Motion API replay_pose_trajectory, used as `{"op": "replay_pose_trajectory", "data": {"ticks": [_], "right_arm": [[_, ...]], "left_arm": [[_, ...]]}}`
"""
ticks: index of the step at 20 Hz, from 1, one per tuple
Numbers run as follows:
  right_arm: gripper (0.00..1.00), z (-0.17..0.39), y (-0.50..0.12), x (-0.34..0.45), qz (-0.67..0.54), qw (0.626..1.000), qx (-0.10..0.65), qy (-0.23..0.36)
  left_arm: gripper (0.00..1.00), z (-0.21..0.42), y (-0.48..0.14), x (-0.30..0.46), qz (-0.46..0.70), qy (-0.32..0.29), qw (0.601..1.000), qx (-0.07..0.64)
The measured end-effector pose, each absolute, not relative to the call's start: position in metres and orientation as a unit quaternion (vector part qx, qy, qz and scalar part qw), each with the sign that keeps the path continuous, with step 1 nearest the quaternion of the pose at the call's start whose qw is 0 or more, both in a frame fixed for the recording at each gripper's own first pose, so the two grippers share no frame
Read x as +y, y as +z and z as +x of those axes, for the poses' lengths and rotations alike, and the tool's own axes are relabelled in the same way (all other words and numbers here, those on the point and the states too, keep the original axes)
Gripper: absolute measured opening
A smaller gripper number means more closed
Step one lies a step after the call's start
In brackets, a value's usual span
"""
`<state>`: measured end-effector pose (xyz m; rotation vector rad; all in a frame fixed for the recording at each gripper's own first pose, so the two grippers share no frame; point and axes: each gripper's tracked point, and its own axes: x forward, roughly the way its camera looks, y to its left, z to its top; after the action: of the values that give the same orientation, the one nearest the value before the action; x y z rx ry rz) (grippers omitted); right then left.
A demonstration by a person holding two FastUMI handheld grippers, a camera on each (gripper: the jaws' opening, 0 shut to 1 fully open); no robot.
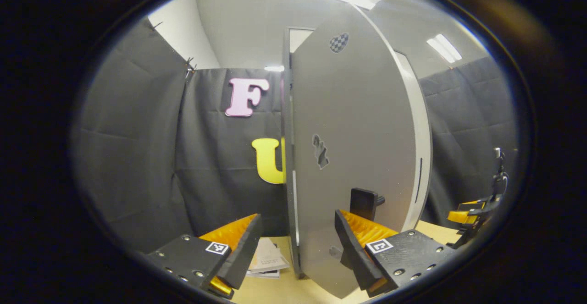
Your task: Grab one shoe with the right hand and put it into the shoe cabinet, grab the other shoe with the left hand and put it into the shoe cabinet; then close the right door with the right hand and the left door with the left hand.
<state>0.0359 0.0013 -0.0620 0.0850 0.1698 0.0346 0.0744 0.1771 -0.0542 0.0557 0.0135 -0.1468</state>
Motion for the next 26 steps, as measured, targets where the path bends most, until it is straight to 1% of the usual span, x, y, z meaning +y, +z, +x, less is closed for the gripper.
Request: {"op": "replay_pose_trajectory", "data": {"ticks": [4, 8, 10, 12, 16, 18, 19, 20, 21, 22, 23, 24, 26], "right_arm": [[0.98, 0.030, -0.064, -0.012, 0.047, 0.995, 0.086, -0.004], [0.98, 0.018, -0.062, -0.033, 0.051, 0.995, 0.082, -0.031], [0.98, 0.015, -0.061, -0.041, 0.055, 0.994, 0.082, -0.041], [0.98, 0.011, -0.057, -0.048, 0.054, 0.994, 0.078, -0.049], [0.98, 0.008, -0.048, -0.054, 0.046, 0.995, 0.070, -0.052], [0.98, 0.011, -0.044, -0.052, 0.042, 0.996, 0.068, -0.043], [0.98, 0.013, -0.043, -0.048, 0.041, 0.996, 0.067, -0.036], [0.98, 0.017, -0.040, -0.043, 0.041, 0.997, 0.068, -0.027], [0.98, 0.021, -0.038, -0.037, 0.040, 0.997, 0.069, -0.017], [0.98, 0.026, -0.035, -0.030, 0.042, 0.997, 0.068, -0.004], [0.98, 0.028, -0.031, -0.023, 0.044, 0.997, 0.066, 0.009], [0.98, 0.033, -0.026, -0.015, 0.045, 0.997, 0.063, 0.020], [0.98, 0.041, -0.016, -0.004, 0.045, 0.997, 0.057, 0.039]], "left_arm": [[0.99, 0.088, -0.063, 0.154, 0.015, -0.078, 0.997, 0.018], [0.99, 0.099, -0.068, 0.122, -0.022, -0.087, 0.996, 0.015], [0.84, 0.106, -0.073, 0.100, -0.042, -0.096, 0.994, 0.014], [0.84, 0.115, -0.080, 0.079, -0.055, -0.103, 0.993, 0.017], [0.94, 0.128, -0.100, 0.064, -0.055, -0.089, 0.994, 0.023], [0.99, 0.122, -0.106, 0.063, -0.059, -0.088, 0.994, 0.027], [0.99, 0.118, -0.108, 0.060, -0.069, -0.095, 0.993, 0.032], [0.85, 0.112, -0.109, 0.059, -0.078, -0.096, 0.992, 0.035], [0.85, 0.104, -0.110, 0.064, -0.086, -0.092, 0.991, 0.037], [0.99, 0.095, -0.110, 0.069, -0.090, -0.087, 0.992, 0.036], [0.99, 0.085, -0.109, 0.075, -0.092, -0.081, 0.992, 0.031], [0.92, 0.075, -0.105, 0.080, -0.091, -0.076, 0.993, 0.023], [0.90, 0.054, -0.095, 0.095, -0.076, -0.059, 0.995, 0.002]]}}
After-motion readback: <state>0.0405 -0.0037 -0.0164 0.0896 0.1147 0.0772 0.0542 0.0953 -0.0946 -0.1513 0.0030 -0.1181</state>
